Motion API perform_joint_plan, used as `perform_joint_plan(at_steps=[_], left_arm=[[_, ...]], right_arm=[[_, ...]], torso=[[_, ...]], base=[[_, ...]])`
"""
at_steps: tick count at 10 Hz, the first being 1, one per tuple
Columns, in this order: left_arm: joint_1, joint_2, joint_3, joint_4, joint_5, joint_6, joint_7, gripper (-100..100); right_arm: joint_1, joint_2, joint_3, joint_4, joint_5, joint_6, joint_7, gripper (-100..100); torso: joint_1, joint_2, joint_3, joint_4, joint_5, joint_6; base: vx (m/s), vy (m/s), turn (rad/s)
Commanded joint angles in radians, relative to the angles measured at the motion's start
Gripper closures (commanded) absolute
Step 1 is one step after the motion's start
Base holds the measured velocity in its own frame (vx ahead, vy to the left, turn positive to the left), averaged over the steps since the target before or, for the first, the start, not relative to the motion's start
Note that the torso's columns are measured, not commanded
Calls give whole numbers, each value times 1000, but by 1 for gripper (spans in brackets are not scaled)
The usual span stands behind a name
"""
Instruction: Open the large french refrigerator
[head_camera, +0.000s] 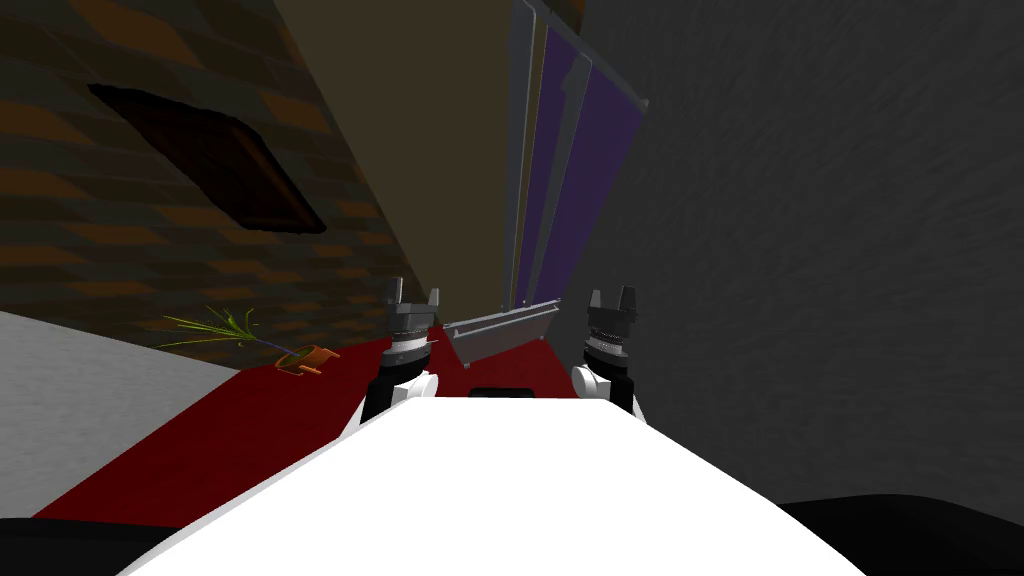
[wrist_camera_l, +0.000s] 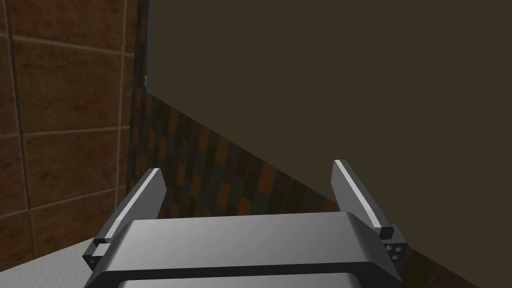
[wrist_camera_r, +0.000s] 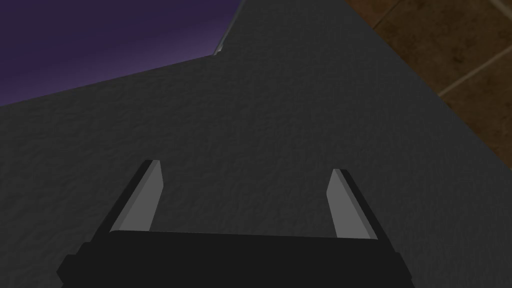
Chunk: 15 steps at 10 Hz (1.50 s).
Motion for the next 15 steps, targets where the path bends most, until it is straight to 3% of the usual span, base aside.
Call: perform_joint_plan(at_steps=[1, 9, 10, 12, 15], left_arm=[[0, 0, 0, 0, 0, 0, 0, 0], [0, 0, 0, 0, 0, 0, 0, 0], [-4, 43, -4, 19, 5, -10, 7, -100], [-9, 74, -9, 47, 11, -24, 18, -100], [-25, 111, -24, 126, 30, -64, 47, -100]], right_arm=[[0, 0, 0, 0, 0, 0, 0, 0], [0, 0, 0, 0, 0, 0, 0, 0], [0, 0, 0, 0, 0, 0, 0, 0], [0, 0, 0, 0, 0, 0, 0, 0], [0, 0, 0, 0, 0, 0, 0, 0]], torso=[[0, 40, -82, 41, 0, 0], [0, 618, -1234, 617, 0, 0], [0, 691, -1382, 691, 0, 0], [-1, 733, -1472, 733, 0, 0], [-1, 736, -1477, 737, 0, 0]], base=[[0, 0, 0], [0, 0, 0], [21, -13, -22], [43, -23, -33], [75, -45, -52]])
